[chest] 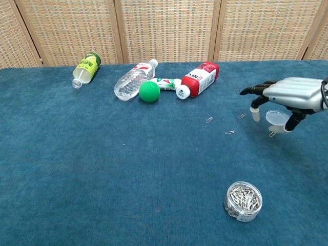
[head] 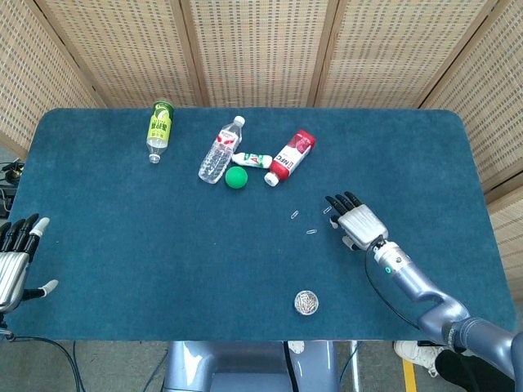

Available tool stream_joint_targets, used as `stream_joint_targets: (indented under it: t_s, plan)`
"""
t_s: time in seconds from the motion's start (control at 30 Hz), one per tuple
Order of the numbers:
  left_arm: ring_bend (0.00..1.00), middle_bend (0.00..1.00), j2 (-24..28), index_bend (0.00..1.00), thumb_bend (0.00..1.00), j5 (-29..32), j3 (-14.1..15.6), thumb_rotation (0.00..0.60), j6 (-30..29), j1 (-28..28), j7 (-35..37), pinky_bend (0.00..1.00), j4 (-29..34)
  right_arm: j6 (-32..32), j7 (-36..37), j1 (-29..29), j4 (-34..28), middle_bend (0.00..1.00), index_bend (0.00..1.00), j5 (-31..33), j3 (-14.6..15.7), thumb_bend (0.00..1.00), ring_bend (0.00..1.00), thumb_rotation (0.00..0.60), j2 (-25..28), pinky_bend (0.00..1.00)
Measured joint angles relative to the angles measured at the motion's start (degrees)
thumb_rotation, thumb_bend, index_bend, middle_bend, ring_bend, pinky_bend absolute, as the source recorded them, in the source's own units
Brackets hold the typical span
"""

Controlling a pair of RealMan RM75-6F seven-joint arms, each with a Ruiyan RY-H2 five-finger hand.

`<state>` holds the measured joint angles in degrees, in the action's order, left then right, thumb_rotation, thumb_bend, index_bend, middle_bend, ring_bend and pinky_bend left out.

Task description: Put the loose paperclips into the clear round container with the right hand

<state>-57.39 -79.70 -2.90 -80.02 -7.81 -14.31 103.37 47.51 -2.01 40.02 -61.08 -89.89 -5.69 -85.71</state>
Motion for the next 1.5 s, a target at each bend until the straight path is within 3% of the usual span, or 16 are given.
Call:
stream_joint_targets:
  t_s: [0.53, 1.37, 1.5]
  plan:
    - [0.00, 0.00, -0.02, 0.00, 0.00, 0.35, 0.00, 0.600, 0.20, -0.18, 0.24, 0.00, -0.17, -2.69, -2.29, 1.23, 4.62, 0.00, 0.46, 3.67, 1.09, 0.36, 0.00, 0.600, -3.29, 0.00]
    - [0.00, 0.00, -0.19, 0.00, 0.00, 0.60, 0.00, 0.600, -0.14, -0.18, -0.12, 0.00, -0.14, -1.73, -0.75, 1.24, 9.90, 0.00, 0.49, 4.64, 2.75, 0.36, 0.00, 0.600, -6.73, 0.00]
    - [0.00, 0.00, -0.21, 0.00, 0.00, 0.71, 0.02, 0.600, 0.01, -0.25, -0.07, 0.00, -0.24, -2.10, -1.67, 1.37, 10.90, 0.00, 0.50, 5.31, 2.68, 0.40, 0.00, 0.600, -7.57, 0.00]
